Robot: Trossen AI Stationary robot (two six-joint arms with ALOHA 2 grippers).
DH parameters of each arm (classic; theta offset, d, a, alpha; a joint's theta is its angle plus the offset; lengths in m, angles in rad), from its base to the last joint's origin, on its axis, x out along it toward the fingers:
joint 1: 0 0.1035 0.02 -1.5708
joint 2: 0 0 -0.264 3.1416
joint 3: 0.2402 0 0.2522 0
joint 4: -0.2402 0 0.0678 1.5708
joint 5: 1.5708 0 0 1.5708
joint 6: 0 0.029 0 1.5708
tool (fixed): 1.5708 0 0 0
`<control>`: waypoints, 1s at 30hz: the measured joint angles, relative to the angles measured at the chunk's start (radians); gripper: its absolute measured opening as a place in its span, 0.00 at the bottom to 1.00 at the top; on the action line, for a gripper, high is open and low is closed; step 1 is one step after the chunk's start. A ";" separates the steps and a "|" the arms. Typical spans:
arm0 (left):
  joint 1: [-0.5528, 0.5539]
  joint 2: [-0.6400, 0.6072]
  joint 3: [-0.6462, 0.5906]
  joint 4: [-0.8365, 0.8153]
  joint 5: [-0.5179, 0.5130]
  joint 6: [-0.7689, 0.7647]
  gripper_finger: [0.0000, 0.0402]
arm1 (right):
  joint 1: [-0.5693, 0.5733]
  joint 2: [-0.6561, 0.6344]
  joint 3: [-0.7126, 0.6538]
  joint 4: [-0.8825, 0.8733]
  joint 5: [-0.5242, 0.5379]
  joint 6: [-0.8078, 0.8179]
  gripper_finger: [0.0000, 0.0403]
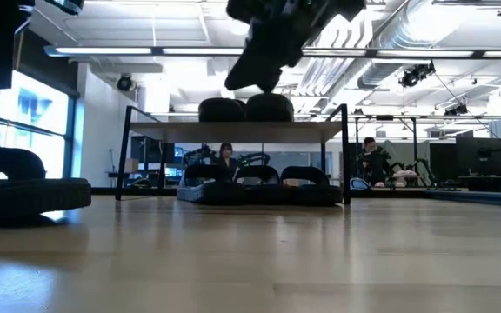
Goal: Pick and place slides into the shelf
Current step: Put the black slides under the shelf
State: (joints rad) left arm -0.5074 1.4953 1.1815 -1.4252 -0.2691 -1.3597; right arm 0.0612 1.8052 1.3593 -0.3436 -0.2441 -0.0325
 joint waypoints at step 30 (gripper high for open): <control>0.080 0.110 -0.069 0.061 0.151 -0.112 0.52 | 0.040 -0.129 -0.001 -0.344 0.116 -0.089 0.00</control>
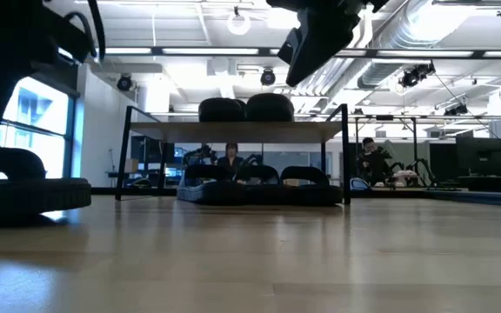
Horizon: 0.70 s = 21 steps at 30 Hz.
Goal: Pick and place slides into the shelf
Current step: Put the black slides under the shelf
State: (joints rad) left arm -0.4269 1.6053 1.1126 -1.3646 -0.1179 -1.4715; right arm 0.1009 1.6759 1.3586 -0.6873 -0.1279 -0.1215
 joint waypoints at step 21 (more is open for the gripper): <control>0.016 0.003 -0.159 0.085 0.031 0.002 0.53 | 0.000 -0.001 0.000 0.022 0.006 0.002 0.00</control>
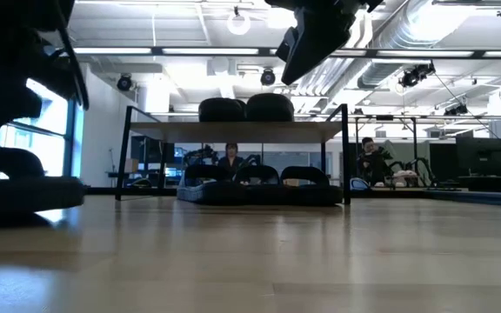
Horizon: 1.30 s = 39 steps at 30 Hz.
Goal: Pick and place slides into the shelf
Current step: Put the black slides under the shelf
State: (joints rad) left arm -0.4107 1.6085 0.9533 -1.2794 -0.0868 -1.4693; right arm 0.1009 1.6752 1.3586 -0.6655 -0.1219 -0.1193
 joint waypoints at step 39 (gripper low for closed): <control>0.230 0.012 0.263 -0.079 -0.641 0.716 0.01 | 0.041 -0.239 0.000 -0.043 0.239 0.049 0.00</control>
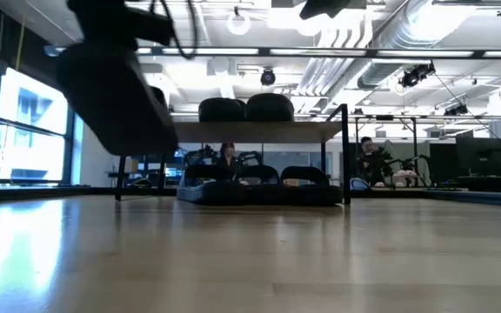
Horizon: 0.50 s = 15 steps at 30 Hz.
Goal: Pick and place slides into the shelf
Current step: Put the black slides under the shelf
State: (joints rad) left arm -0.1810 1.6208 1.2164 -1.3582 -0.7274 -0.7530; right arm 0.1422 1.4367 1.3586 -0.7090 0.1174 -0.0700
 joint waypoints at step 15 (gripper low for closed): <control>0.104 0.210 -0.001 0.084 0.085 0.144 0.01 | 0.168 -0.279 -0.520 0.332 0.150 0.348 0.00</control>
State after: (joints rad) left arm -0.0770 1.8311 1.2153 -1.2741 -0.6424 -0.6093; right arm 0.3097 1.1577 0.8389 -0.3774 0.2676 0.2783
